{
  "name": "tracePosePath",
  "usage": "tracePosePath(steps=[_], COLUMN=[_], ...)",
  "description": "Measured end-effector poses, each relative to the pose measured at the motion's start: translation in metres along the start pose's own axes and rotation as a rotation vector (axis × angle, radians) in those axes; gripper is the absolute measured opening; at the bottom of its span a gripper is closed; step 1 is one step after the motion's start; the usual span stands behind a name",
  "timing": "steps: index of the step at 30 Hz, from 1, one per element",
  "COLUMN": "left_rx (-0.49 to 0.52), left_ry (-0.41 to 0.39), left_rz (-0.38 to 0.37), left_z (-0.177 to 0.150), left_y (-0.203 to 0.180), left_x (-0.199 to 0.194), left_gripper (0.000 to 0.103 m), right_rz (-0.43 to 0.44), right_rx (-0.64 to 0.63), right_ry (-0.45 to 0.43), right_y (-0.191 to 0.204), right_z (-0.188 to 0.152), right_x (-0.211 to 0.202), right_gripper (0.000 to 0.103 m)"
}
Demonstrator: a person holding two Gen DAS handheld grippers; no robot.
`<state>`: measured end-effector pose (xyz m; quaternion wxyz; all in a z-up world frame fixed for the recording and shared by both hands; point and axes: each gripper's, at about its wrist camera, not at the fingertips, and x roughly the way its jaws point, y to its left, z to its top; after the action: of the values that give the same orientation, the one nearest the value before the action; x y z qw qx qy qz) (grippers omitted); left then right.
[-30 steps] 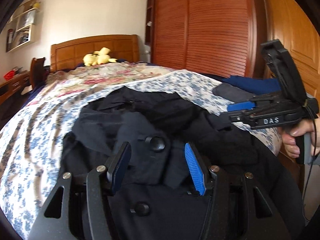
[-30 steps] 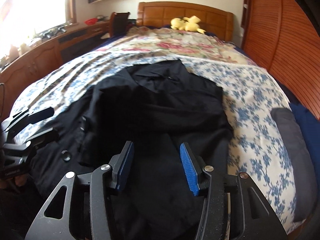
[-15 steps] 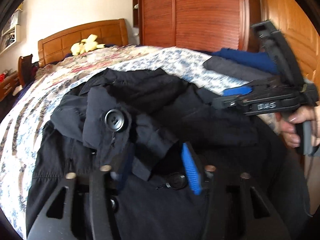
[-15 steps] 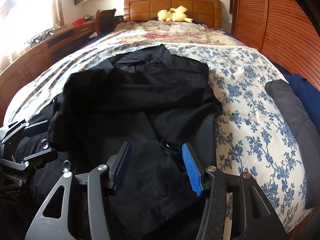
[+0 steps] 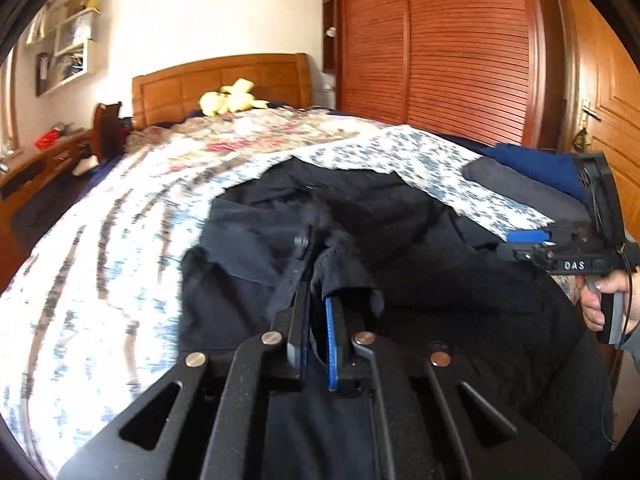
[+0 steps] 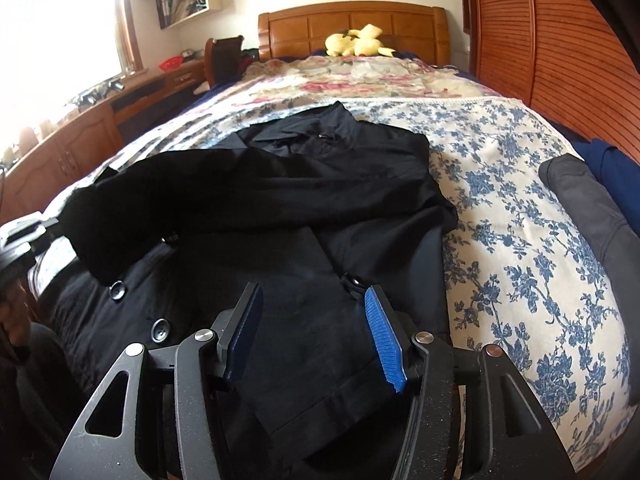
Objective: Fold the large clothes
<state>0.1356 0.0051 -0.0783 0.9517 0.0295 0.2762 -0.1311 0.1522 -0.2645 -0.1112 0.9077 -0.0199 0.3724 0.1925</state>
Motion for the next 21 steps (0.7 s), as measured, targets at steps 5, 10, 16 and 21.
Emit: tracePosePath(steps=[5,10,16,21], left_rx=[-0.035,-0.070,-0.083,-0.103], left_ry=[-0.005,0.000,0.017,0.070], left_rz=[0.050,0.065,0.062,0.051], left_z=[0.016,0.020,0.000,-0.021], left_y=[0.027,0.046,0.051,0.052], left_x=[-0.017,-0.031,-0.033,-0.021], left_gripper=[0.005,0.011,0.035,0.040], right_rz=[0.012,0.024,0.011,-0.003], right_rx=[0.013,0.025,0.012,0.006], right_ry=[-0.011,-0.018,-0.018,-0.015], right_y=[0.001,-0.003,-0.006,-0.010], right_z=[-0.004,-0.006,-0.009,-0.013], right_x=[-0.003,-0.007,-0.009,-0.008], right_gripper=[0.055,0.055,0.056,0.057])
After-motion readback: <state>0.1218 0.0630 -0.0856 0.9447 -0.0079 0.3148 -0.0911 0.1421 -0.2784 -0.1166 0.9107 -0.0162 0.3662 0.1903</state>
